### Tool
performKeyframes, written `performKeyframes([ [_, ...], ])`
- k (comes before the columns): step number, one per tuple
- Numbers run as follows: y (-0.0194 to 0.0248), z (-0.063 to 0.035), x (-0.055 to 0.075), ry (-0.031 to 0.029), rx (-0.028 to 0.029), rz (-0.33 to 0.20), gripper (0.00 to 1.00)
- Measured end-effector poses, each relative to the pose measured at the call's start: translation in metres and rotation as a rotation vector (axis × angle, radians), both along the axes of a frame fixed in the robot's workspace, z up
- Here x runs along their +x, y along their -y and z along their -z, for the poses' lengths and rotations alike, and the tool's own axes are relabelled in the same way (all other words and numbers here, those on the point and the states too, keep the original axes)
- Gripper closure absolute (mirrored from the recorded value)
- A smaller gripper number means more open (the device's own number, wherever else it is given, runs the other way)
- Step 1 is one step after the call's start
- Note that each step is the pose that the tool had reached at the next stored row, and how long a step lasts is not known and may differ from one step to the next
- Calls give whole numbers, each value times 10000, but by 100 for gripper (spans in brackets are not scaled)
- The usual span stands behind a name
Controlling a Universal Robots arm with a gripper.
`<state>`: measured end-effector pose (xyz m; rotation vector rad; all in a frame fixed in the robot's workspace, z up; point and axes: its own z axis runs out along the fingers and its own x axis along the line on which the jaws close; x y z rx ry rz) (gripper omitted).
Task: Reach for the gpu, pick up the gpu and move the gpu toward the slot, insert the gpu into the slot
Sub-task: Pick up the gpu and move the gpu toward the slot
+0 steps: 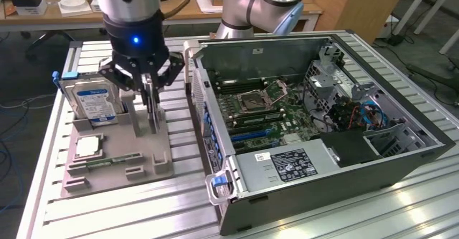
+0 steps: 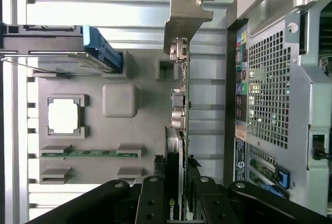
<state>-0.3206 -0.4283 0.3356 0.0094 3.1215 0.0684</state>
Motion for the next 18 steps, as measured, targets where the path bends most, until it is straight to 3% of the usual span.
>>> performKeyframes([
  [18, 0, -785, 0, 1, 31, -1, 74],
])
